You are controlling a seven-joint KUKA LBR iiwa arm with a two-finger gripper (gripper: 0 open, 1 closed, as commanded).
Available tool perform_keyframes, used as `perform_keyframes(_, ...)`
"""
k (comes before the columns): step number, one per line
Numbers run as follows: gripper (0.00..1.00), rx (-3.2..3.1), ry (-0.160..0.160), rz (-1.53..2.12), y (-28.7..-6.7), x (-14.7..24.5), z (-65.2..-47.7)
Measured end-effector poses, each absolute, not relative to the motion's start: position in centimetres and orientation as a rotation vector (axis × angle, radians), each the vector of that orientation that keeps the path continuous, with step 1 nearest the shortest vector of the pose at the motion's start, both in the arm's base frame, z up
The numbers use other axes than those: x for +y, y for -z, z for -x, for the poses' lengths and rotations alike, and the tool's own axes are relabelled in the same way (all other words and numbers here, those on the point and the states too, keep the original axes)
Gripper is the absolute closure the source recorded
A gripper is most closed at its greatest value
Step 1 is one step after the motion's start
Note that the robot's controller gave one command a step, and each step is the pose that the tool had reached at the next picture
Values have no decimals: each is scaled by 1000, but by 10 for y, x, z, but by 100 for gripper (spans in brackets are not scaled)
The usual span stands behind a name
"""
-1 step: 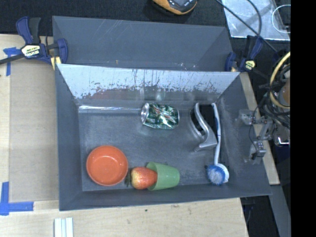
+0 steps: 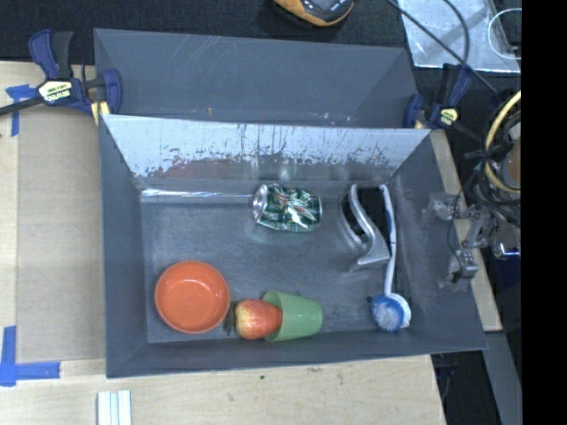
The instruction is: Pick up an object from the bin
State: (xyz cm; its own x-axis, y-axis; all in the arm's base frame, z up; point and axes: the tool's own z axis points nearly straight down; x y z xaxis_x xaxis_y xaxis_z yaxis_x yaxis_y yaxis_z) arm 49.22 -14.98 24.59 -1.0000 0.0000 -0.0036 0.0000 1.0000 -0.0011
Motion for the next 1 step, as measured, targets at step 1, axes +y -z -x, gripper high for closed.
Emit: perform_keyframes(1, 0, 3111, 1, 422, -154, -137, -500)
